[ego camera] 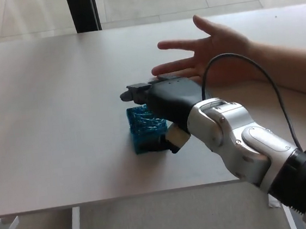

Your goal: The robot uses its right hand to pick up a cube kept in the middle of the desk infront of it and hands it to a person

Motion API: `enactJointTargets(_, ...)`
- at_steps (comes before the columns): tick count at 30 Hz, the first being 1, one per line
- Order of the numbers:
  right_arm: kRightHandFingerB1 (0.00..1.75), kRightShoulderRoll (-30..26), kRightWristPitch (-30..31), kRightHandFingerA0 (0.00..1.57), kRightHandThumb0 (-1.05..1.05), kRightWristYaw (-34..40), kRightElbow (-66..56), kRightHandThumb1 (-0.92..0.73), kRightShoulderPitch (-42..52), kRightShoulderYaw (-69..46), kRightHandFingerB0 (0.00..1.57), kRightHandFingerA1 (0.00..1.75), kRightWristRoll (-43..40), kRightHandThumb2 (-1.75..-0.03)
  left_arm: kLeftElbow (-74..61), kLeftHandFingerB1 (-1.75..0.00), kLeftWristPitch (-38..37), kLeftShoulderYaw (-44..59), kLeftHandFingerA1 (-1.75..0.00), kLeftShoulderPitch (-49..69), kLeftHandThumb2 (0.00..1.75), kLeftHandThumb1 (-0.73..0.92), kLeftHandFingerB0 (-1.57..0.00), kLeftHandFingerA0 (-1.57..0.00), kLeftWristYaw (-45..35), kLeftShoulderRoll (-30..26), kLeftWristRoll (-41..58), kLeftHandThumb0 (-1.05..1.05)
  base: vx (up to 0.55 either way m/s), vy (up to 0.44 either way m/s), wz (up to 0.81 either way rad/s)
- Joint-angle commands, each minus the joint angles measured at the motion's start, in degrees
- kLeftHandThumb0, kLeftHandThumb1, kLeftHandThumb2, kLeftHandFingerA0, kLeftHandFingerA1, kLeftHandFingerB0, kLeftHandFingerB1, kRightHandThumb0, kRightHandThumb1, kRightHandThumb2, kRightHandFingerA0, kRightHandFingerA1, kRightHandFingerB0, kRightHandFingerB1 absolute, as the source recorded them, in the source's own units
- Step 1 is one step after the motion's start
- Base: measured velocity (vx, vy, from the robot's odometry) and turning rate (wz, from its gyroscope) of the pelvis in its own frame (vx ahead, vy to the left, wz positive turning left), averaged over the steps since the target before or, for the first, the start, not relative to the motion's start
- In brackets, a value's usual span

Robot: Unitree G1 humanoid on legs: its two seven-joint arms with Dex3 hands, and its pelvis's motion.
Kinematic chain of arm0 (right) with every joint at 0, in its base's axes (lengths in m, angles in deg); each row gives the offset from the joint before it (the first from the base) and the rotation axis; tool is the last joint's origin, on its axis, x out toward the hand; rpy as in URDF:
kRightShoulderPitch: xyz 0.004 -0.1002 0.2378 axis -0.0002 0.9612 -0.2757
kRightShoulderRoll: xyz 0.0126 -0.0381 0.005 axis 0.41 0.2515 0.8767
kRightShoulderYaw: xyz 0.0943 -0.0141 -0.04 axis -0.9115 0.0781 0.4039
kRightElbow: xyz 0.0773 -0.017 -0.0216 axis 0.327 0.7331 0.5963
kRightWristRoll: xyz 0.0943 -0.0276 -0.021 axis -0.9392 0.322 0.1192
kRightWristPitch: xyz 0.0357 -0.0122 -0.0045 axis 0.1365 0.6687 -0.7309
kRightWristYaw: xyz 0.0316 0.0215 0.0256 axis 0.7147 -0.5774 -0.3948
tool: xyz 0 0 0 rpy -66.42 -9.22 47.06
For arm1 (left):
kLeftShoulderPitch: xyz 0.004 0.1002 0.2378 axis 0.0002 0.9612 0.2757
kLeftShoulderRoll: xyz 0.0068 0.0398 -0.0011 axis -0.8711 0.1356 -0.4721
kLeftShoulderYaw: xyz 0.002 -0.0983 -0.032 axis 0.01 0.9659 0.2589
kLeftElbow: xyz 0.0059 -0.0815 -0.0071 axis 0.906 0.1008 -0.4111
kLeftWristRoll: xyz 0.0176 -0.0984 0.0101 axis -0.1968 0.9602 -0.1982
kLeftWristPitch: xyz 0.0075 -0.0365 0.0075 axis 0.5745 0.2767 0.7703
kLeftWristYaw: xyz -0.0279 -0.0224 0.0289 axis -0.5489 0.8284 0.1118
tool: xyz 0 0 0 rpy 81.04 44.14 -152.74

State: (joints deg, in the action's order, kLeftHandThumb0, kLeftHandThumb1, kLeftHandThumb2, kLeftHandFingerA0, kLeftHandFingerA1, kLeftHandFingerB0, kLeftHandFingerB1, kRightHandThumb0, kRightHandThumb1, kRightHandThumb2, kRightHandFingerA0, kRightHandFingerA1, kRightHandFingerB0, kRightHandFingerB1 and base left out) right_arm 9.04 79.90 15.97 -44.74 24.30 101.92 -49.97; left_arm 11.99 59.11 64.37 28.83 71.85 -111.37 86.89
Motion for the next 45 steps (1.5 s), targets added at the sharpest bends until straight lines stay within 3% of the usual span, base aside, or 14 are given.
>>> enactJointTargets(1, 0.13, 0.08, 7.79, 0.00, -0.94, -11.15, 1.96, -0.52, -1.74, 1.43, 0.00, 0.26, 2.60, -0.98, -0.02, -0.55, -0.52, -0.70, -0.62, 0.03, 0.82, 0.38, -0.59, -0.69, -0.15, -0.16, 0.19, -0.69, 0.00, 0.000, 0.00)
enactJointTargets(3, 0.13, -0.08, 9.75, 0.00, -0.93, -14.45, 2.53, -0.60, -2.77, 2.60, 0.00, 0.42, 3.52, -0.59, 0.06, -0.55, -0.21, -0.48, -0.62, -0.11, 0.81, 0.37, -0.60, -0.70, -0.05, -0.12, 0.53, -0.69, 0.00, 0.000, 0.00)
enactJointTargets(6, 0.27, -0.13, 9.68, 0.33, -0.74, -13.03, 2.33, -0.43, -2.18, 3.01, 0.00, 0.72, 4.78, -0.87, 0.03, -0.44, -0.37, -0.13, -0.54, 0.02, 0.56, 0.49, -0.67, -0.75, -0.30, -0.01, 0.92, -0.65, 0.00, 0.000, 0.00)
enactJointTargets(9, 0.38, 0.46, 9.59, 0.42, -0.71, -9.59, 1.55, -0.58, -0.81, 2.26, 0.00, 0.99, 5.41, -0.57, -0.01, -0.44, -0.85, -0.62, -0.53, 0.18, 0.56, 0.49, -0.68, -0.75, -0.10, -0.01, 0.41, -0.65, 0.00, 0.000, 0.00)
enactJointTargets(12, 0.51, 1.10, 5.90, 0.78, -0.65, -2.72, 0.60, -0.47, 2.46, 0.67, 0.11, 1.21, 5.37, -0.81, -0.07, -0.44, 0.05, -0.72, -0.53, -0.03, 0.56, 0.49, -0.69, -0.75, 0.12, 0.13, 0.58, -0.64, 0.00, 0.000, 0.00)
enactJointTargets(15, 0.47, 1.88, 2.08, 0.75, -0.54, 3.55, 0.02, -0.61, 5.75, -1.12, 0.28, 0.92, 5.06, -0.58, -0.07, -0.43, -0.53, -0.78, -0.52, 0.26, 0.55, 0.50, -0.66, -0.71, -0.61, 0.34, 0.65, -0.66, 0.00, 0.000, 0.00)
enactJointTargets(16, 0.56, 2.53, 2.04, 0.81, -0.62, 4.67, -0.26, -0.45, 6.61, -1.63, 0.25, 0.87, 5.01, -0.88, -0.10, -0.44, -0.72, -0.96, -0.53, 0.33, 0.56, 0.50, -0.64, -0.70, -0.86, 0.33, 0.50, -0.66, 0.00, 0.000, 0.00)
enactJointTargets(17, 0.50, 3.44, 2.54, 0.81, -0.54, 5.79, -0.41, -0.64, 7.30, -1.83, 0.33, 0.84, 5.60, -0.58, -0.14, -0.55, -0.94, -1.00, -0.61, 0.41, 0.82, 0.38, -0.59, -0.67, -0.96, 0.37, 0.48, -0.68, 0.00, 0.000, 0.00)
enactJointTargets(20, 0.50, 5.28, 1.47, 0.85, -0.53, 9.65, 0.35, -0.63, 8.76, -3.10, 0.38, 0.81, 5.62, -0.58, 0.02, -0.43, -0.41, -1.04, -0.52, 0.08, 0.56, 0.51, -0.66, -0.73, -0.18, 0.49, 0.46, -0.63, 0.00, 0.000, 0.00)
enactJointTargets(30, 0.82, 9.01, -5.52, 0.95, -0.32, 26.86, 6.56, -0.65, 13.61, -4.96, 0.73, 1.72, 7.05, -0.74, -0.44, -0.43, -0.95, -1.81, -0.54, -0.16, 0.57, 0.55, -0.64, -0.76, 0.57, 0.71, 0.07, -0.65, 0.00, 0.000, 0.00)
enactJointTargets(31, 0.85, 8.80, -5.72, 1.20, -0.39, 27.35, 6.80, -0.49, 13.86, -4.84, 0.77, 1.34, 7.28, -0.98, -0.46, -0.42, -1.07, -1.86, -0.53, -0.11, 0.57, 0.55, -0.60, -0.75, 0.46, 0.70, 0.03, -0.65, 0.00, 0.000, 0.00)
enactJointTargets(33, 0.85, 8.78, -5.98, 1.20, -0.39, 27.83, 7.27, -0.49, 13.79, -4.81, 0.77, 1.34, 7.52, -0.98, -0.42, -0.42, -0.89, -1.86, -0.53, -0.18, 0.57, 0.55, -0.60, -0.75, 0.50, 0.64, 0.07, -0.65, 0.00, 0.000, 0.00)
enactJointTargets(34, 0.83, 7.83, -6.37, 0.92, -0.37, 27.82, 6.85, -0.61, 14.24, -4.82, 0.77, 1.75, 7.81, -0.69, -0.34, -0.42, -0.78, -1.85, -0.54, -0.26, 0.58, 0.55, -0.63, -0.78, 0.91, 0.64, 0.04, -0.64, 0.00, 0.000, 0.00)
enactJointTargets(45, 0.95, 2.09, -10.56, 0.79, -0.38, 28.25, 5.05, -0.65, 11.24, -7.64, 0.78, 1.72, 8.46, -0.63, -0.24, -0.41, -0.75, -2.47, -0.54, -0.24, 0.58, 0.57, -0.59, -0.75, 1.04, -0.21, -0.25, -0.65, 0.00, 0.000, 0.00)
